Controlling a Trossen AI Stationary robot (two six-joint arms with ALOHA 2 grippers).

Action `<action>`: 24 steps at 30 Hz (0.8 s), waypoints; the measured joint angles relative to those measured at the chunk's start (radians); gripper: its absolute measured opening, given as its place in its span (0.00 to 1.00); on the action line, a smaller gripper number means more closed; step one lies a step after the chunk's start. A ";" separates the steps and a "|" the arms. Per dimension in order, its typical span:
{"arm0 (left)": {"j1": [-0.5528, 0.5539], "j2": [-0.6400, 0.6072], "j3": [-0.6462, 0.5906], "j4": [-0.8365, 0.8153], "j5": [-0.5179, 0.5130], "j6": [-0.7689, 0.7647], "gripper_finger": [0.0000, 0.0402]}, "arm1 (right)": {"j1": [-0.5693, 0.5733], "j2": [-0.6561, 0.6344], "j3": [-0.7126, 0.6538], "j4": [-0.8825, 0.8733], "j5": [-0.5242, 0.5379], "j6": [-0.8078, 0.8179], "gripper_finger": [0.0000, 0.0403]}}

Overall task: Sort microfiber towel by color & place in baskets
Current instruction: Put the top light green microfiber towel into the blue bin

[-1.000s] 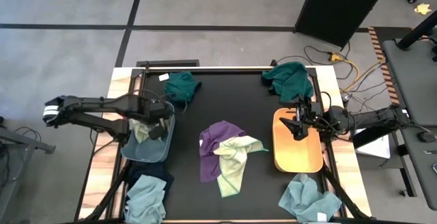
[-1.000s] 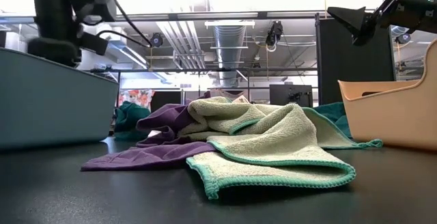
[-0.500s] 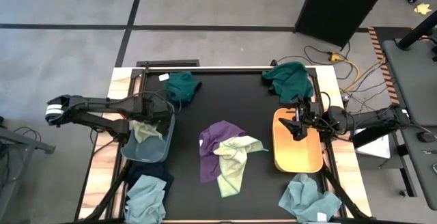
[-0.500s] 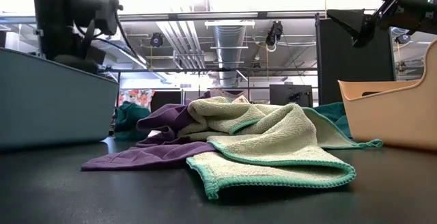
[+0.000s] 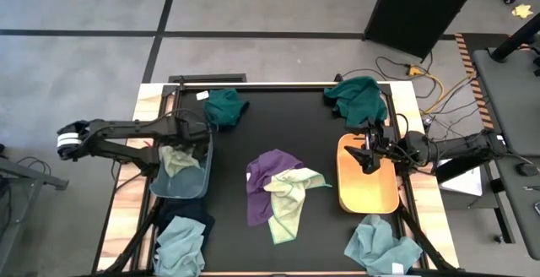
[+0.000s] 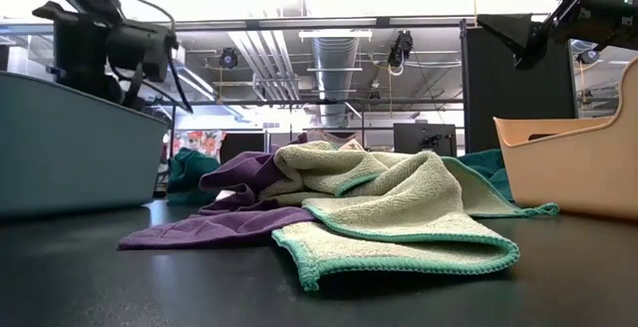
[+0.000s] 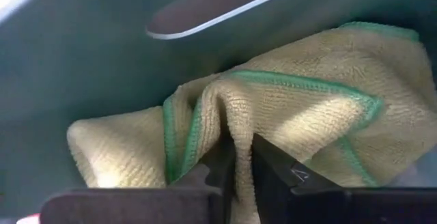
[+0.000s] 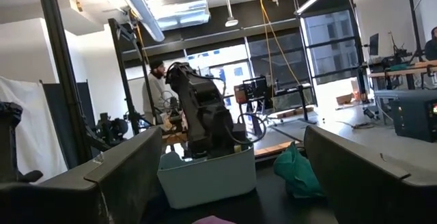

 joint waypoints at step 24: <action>0.003 -0.044 0.209 -0.236 0.033 0.162 0.62 | 0.000 0.000 0.000 0.000 -0.001 0.001 0.87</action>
